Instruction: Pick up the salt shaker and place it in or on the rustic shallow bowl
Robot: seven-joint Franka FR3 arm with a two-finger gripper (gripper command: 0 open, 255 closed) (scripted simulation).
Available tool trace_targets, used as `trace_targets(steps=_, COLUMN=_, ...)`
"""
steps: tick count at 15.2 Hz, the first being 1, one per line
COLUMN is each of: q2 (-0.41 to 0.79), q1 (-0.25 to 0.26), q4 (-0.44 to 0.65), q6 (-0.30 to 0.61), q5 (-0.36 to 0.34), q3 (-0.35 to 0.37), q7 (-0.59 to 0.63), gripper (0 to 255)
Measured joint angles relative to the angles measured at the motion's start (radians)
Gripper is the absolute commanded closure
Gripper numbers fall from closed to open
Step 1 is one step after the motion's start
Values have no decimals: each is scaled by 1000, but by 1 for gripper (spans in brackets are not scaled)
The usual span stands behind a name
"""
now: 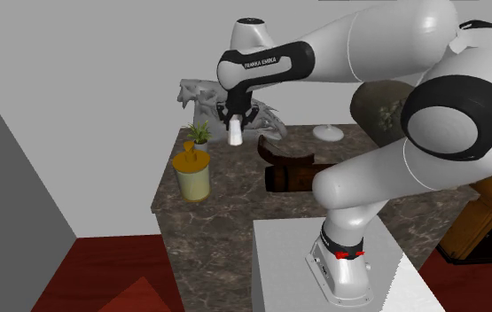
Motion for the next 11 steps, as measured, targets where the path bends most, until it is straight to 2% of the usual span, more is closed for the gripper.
trace_targets(steps=6, q2=-48, q1=-26, q4=-46, q6=-23, q5=-30, q3=-126, q7=-129, gripper=255)
trace_targets(steps=11, q2=-52, q1=-74, q4=-52, q6=-39, q5=-78, q3=-248, q7=-259, gripper=255)
